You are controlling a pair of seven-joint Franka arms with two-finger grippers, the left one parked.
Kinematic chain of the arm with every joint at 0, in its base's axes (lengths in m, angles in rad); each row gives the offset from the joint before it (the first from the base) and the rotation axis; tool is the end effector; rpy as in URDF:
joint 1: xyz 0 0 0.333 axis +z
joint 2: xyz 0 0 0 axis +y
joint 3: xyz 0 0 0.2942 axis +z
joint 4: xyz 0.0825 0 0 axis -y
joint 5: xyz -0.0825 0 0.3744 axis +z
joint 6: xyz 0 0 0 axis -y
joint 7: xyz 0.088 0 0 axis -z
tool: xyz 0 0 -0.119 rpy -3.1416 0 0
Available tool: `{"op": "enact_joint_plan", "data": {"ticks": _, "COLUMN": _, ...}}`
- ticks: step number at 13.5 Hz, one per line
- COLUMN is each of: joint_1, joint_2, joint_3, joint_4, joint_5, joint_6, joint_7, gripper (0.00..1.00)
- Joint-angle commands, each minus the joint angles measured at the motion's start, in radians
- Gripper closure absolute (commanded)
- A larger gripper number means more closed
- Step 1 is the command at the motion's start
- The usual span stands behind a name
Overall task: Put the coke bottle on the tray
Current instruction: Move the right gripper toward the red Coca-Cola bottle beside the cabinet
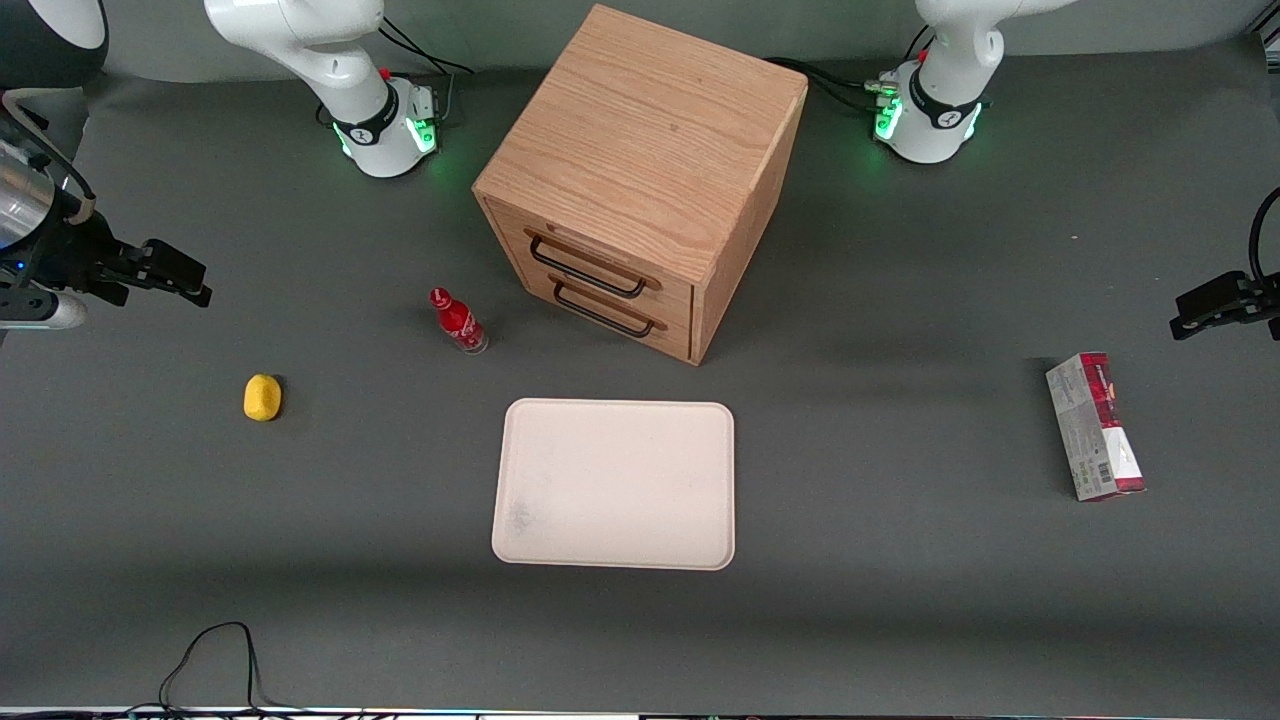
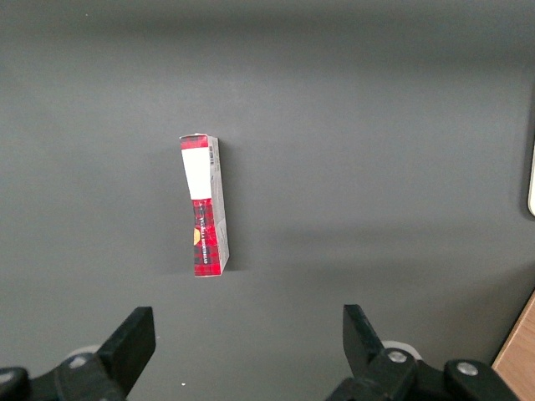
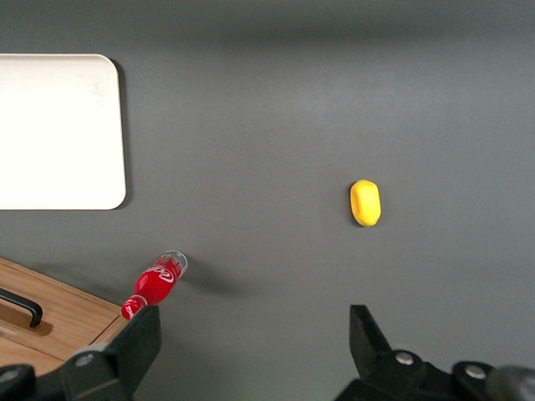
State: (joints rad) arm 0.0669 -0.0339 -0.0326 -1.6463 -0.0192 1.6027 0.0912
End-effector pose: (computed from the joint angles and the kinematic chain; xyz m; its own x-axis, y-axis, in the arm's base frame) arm 0.5366 0.0159 0.5768 0.9984 -0.0562 -0.0080 -0.0561 -0.9982 0.0189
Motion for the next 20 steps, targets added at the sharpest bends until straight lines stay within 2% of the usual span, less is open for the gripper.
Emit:
{"op": "enact_joint_plan", "data": {"ticks": 1, "joint_1": 0.002, "joint_2": 0.011, "joint_3": 0.0, "joint_4": 0.039, "joint_5": -0.012, "joint_6": -0.047, "joint_7": 0.022, "gripper": 0.0}}
{"op": "enact_joint_plan", "data": {"ticks": 4, "joint_1": 0.01, "joint_2": 0.012, "joint_3": 0.008, "joint_4": 0.01, "joint_5": 0.037, "joint_6": -0.062, "joint_7": 0.085, "gripper": 0.0}}
{"op": "enact_joint_plan", "data": {"ticks": 6, "joint_1": 0.011, "joint_2": -0.012, "joint_3": 0.064, "joint_4": -0.061, "joint_5": 0.082, "joint_6": -0.057, "joint_7": 0.157, "gripper": 0.0}}
{"op": "enact_joint_plan", "data": {"ticks": 8, "joint_1": 0.011, "joint_2": -0.038, "joint_3": 0.121, "joint_4": -0.142, "joint_5": 0.082, "joint_6": -0.017, "joint_7": 0.206, "gripper": 0.0}}
{"op": "enact_joint_plan", "data": {"ticks": 13, "joint_1": 0.013, "joint_2": -0.195, "joint_3": 0.267, "joint_4": -0.594, "joint_5": 0.084, "joint_6": 0.375, "joint_7": 0.301, "gripper": 0.0}}
{"op": "enact_joint_plan", "data": {"ticks": 17, "joint_1": 0.016, "joint_2": -0.166, "joint_3": 0.329, "joint_4": -0.754, "joint_5": 0.09, "joint_6": 0.613, "joint_7": 0.355, "gripper": 0.0}}
{"op": "enact_joint_plan", "data": {"ticks": 20, "joint_1": 0.024, "joint_2": -0.115, "joint_3": 0.333, "joint_4": -0.799, "joint_5": 0.09, "joint_6": 0.736, "joint_7": 0.361, "gripper": 0.0}}
